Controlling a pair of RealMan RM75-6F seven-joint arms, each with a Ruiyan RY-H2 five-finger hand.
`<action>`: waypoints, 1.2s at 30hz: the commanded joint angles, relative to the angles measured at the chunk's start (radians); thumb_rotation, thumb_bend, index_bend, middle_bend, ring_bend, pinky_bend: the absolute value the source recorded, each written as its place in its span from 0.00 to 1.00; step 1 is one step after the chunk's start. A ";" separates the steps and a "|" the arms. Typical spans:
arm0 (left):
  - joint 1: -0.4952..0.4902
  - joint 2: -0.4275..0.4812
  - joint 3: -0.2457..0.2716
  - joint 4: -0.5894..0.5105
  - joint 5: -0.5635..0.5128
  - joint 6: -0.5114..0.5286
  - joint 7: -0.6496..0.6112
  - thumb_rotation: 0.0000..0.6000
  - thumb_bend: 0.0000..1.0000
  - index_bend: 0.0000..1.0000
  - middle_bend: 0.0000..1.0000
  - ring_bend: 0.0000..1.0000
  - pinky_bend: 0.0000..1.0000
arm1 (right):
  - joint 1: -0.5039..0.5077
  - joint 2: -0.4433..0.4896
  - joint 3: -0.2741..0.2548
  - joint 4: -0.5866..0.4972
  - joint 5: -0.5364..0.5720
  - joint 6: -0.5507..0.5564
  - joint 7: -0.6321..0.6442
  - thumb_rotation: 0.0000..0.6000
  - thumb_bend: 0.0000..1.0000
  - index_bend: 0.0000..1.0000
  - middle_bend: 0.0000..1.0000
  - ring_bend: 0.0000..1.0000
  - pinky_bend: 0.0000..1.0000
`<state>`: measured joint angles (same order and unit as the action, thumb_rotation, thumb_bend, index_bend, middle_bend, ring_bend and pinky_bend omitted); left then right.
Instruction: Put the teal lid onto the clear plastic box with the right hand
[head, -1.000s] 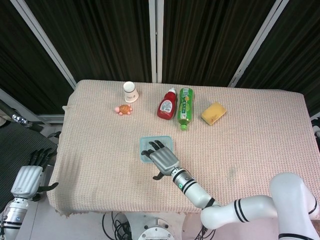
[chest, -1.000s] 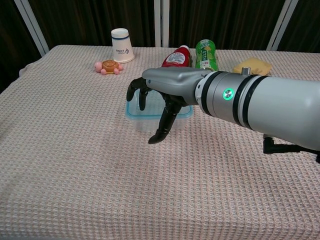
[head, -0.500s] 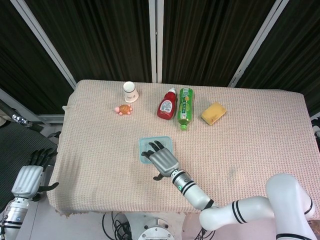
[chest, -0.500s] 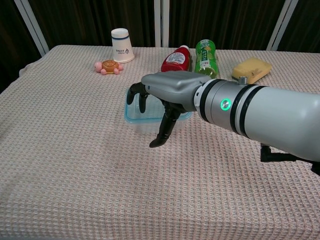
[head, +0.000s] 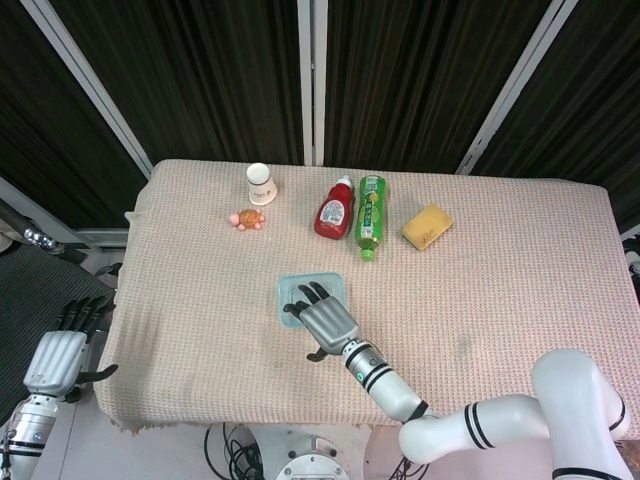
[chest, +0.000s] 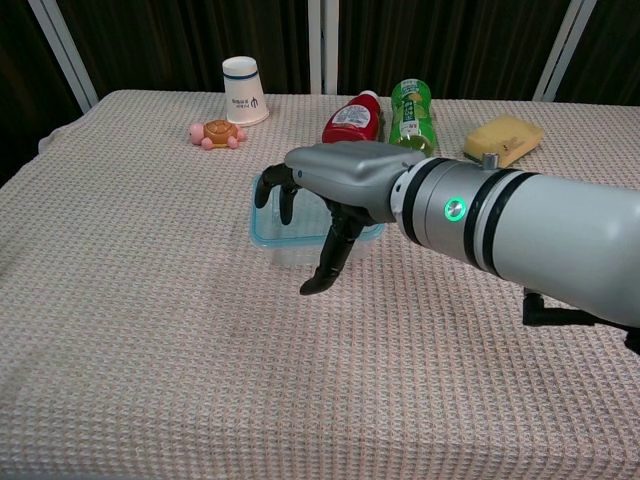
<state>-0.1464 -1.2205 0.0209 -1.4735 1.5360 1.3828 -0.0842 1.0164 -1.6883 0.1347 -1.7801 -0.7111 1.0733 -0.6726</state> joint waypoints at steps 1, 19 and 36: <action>0.000 0.001 0.000 -0.001 0.001 0.000 0.000 1.00 0.00 0.14 0.06 0.00 0.00 | -0.022 0.035 0.012 -0.029 -0.021 0.026 0.020 1.00 0.00 0.22 0.30 0.00 0.00; -0.002 0.004 0.003 -0.022 0.001 -0.004 0.024 1.00 0.00 0.14 0.06 0.00 0.00 | -0.096 0.086 -0.026 0.002 -0.020 -0.002 0.078 1.00 0.00 0.22 0.30 0.00 0.00; -0.005 0.004 -0.002 -0.017 0.004 0.001 0.021 1.00 0.00 0.14 0.06 0.00 0.00 | -0.155 0.153 -0.006 -0.078 -0.122 0.075 0.113 1.00 0.00 0.22 0.29 0.00 0.00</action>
<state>-0.1511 -1.2171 0.0190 -1.4899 1.5391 1.3836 -0.0638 0.8821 -1.5636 0.1247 -1.8292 -0.8037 1.1197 -0.5731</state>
